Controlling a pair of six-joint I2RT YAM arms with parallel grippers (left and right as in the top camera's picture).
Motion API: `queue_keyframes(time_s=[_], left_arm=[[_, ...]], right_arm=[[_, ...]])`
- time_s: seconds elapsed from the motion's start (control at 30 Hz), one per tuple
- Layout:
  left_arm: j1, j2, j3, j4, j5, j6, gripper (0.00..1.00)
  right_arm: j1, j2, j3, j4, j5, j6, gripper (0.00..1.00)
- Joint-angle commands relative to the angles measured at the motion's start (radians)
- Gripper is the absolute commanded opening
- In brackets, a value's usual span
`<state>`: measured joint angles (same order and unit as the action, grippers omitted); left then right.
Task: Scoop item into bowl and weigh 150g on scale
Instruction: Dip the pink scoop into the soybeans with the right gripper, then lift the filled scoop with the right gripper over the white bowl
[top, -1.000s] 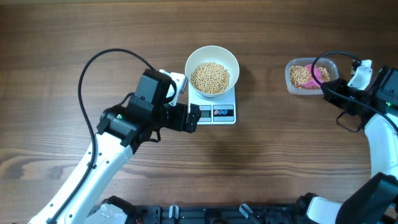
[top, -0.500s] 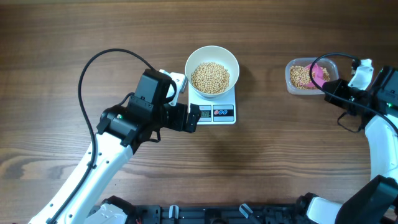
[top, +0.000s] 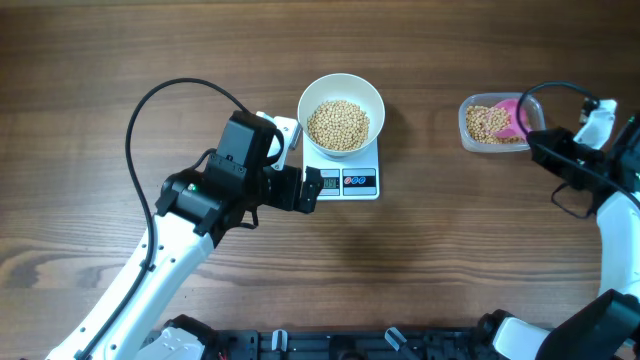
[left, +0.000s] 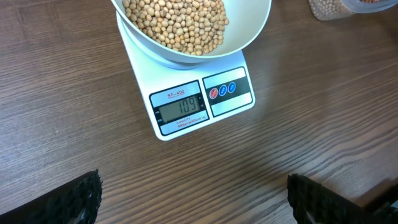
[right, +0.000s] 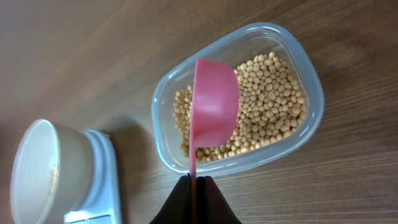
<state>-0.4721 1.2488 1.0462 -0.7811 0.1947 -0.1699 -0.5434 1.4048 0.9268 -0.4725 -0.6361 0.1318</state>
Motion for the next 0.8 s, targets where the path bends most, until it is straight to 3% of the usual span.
queue_keyframes(time_s=[0.0,0.37,0.77], left_arm=[[-0.003,-0.009,0.001,0.003,0.005,0.016,1.0],[-0.003,-0.009,0.001,0.003,0.005,0.016,1.0],[-0.003,-0.009,0.001,0.003,0.005,0.016,1.0]], right_arm=[[-0.055,-0.019,0.021,0.0,-0.14,0.082,0.04],[-0.119,-0.019,0.021,-0.019,-0.396,0.172,0.04],[-0.117,-0.019,0.021,-0.008,-0.513,0.306,0.04]])
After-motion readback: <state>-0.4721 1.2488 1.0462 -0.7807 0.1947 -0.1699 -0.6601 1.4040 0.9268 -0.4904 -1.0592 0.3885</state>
